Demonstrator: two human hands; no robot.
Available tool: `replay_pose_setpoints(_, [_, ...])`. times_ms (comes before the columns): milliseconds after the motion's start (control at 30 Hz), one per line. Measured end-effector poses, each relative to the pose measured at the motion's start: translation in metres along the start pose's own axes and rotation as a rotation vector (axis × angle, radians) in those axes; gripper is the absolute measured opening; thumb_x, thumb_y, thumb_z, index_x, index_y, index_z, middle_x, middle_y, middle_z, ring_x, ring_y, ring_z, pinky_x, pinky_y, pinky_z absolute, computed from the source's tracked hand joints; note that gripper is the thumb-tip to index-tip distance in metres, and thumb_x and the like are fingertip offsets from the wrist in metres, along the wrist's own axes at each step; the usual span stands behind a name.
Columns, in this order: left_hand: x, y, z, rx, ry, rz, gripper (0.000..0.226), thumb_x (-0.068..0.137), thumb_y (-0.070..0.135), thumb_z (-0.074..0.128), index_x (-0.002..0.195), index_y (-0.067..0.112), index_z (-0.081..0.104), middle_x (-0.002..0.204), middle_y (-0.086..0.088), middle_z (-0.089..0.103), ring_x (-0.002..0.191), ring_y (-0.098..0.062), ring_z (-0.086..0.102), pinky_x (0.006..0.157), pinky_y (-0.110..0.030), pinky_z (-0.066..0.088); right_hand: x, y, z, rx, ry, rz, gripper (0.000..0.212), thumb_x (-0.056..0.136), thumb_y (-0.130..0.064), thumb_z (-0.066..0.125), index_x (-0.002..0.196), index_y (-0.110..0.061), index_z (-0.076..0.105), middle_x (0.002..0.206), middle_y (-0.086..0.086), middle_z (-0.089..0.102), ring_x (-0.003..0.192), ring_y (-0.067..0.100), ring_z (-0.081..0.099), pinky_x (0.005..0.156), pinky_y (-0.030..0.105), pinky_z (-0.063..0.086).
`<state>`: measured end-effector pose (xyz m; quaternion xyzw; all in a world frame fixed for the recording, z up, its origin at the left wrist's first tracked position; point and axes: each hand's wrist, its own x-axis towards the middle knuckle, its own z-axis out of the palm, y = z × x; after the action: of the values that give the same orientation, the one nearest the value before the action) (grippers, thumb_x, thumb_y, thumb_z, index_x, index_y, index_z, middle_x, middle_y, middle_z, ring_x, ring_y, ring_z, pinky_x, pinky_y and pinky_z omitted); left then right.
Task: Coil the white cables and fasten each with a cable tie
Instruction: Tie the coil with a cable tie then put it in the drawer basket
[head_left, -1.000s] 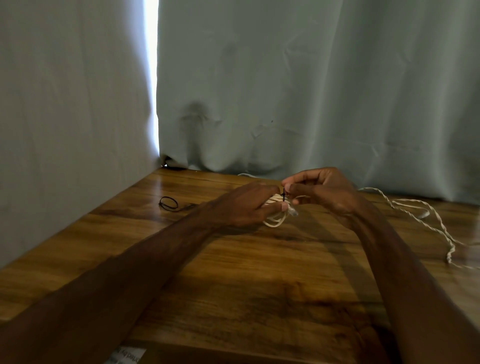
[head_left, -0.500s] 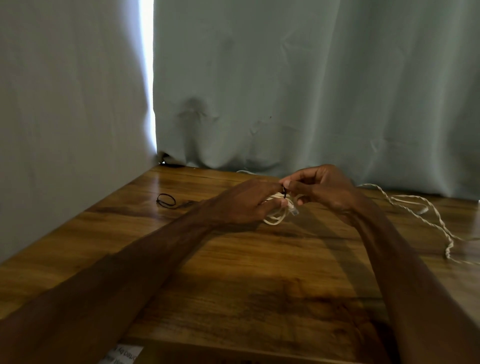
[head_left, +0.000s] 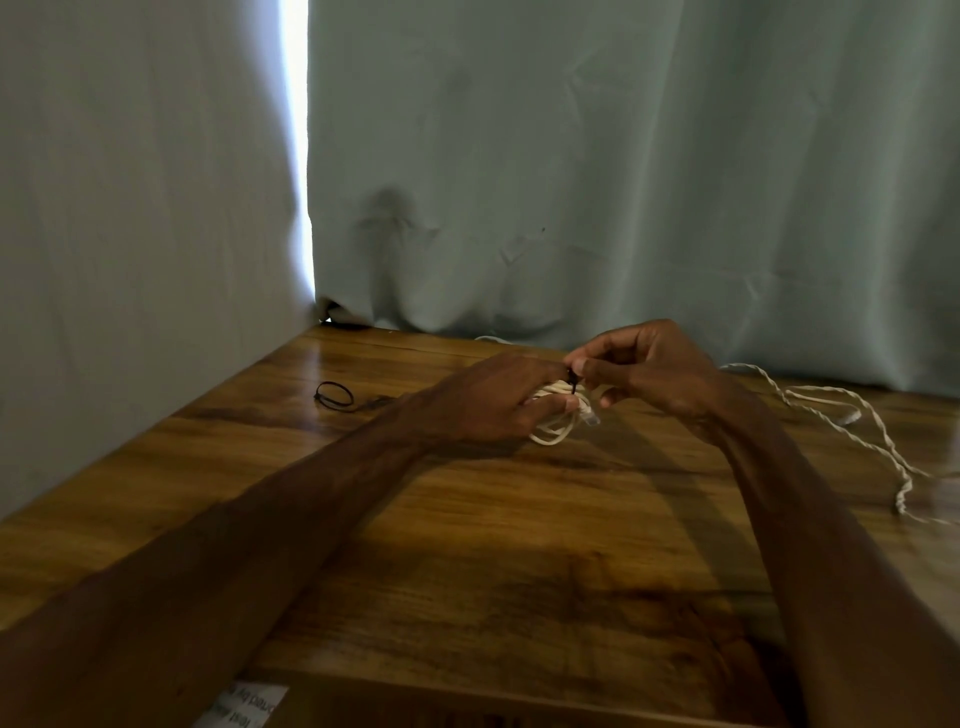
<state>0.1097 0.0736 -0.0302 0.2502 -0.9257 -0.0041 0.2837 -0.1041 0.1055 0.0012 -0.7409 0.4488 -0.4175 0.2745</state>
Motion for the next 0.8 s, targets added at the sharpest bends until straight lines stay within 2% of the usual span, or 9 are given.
replay_pose_setpoints(100, [0.0008,0.0000,0.0001,0.001,0.004,0.001,0.020,0.103,0.030,0.057,0.106,0.018,0.071,0.077,0.027,0.051,0.073,0.013,0.054,0.065,-0.014,0.036,0.0020,0.0010,0.0008,-0.031,0.002,-0.007,0.013,0.091,-0.005,0.072,0.102,-0.003,0.078,0.094,0.008,0.080,0.079,0.019,0.074,0.062,0.024,0.060])
replay_pose_setpoints(167, [-0.0001,0.0008,-0.0010,0.004,0.006,0.015,0.019,0.103,0.028,0.057,0.109,0.018,0.073,0.076,0.030,0.049,0.075,0.017,0.053,0.065,-0.009,0.034,0.0036,0.0014,0.0022,-0.050,0.006,-0.013,0.011,0.092,-0.005,0.072,0.101,-0.003,0.078,0.090,0.008,0.079,0.075,0.017,0.073,0.061,0.025,0.060])
replay_pose_setpoints(333, [0.0001,0.0019,-0.0016,-0.005,-0.004,0.023,0.021,0.103,0.031,0.057,0.109,0.019,0.073,0.078,0.031,0.051,0.075,0.015,0.055,0.065,-0.008,0.032,0.0055,0.0011,0.0047,-0.073,0.006,-0.017,0.008,0.092,-0.005,0.071,0.096,-0.005,0.078,0.087,0.007,0.079,0.069,0.017,0.071,0.059,0.027,0.060])
replay_pose_setpoints(500, [-0.0001,0.0009,-0.0004,0.006,0.001,0.017,0.026,0.101,0.034,0.056,0.108,0.016,0.073,0.080,0.024,0.053,0.073,0.010,0.054,0.067,-0.021,0.041,0.0041,-0.0004,0.0054,-0.084,0.007,-0.032,0.009,0.093,-0.005,0.070,0.097,-0.006,0.078,0.091,0.010,0.079,0.072,0.027,0.073,0.058,0.026,0.060])
replay_pose_setpoints(667, [-0.0002,0.0003,-0.0013,0.009,-0.010,0.006,0.023,0.102,0.032,0.057,0.108,0.017,0.073,0.078,0.031,0.049,0.074,0.015,0.054,0.065,-0.009,0.034,0.0038,0.0007,0.0050,-0.068,-0.004,-0.029,0.011,0.092,-0.001,0.070,0.094,-0.009,0.077,0.090,0.011,0.079,0.071,0.025,0.072,0.059,0.026,0.060])
replay_pose_setpoints(800, [0.0006,-0.0021,0.0007,0.005,-0.022,-0.011,0.030,0.102,0.039,0.052,0.107,0.018,0.073,0.078,0.027,0.054,0.072,0.006,0.057,0.066,-0.016,0.038,0.0043,0.0028,0.0030,-0.064,-0.010,-0.020,0.009,0.091,-0.001,0.071,0.098,-0.003,0.077,0.093,0.012,0.079,0.072,0.024,0.072,0.059,0.025,0.059])
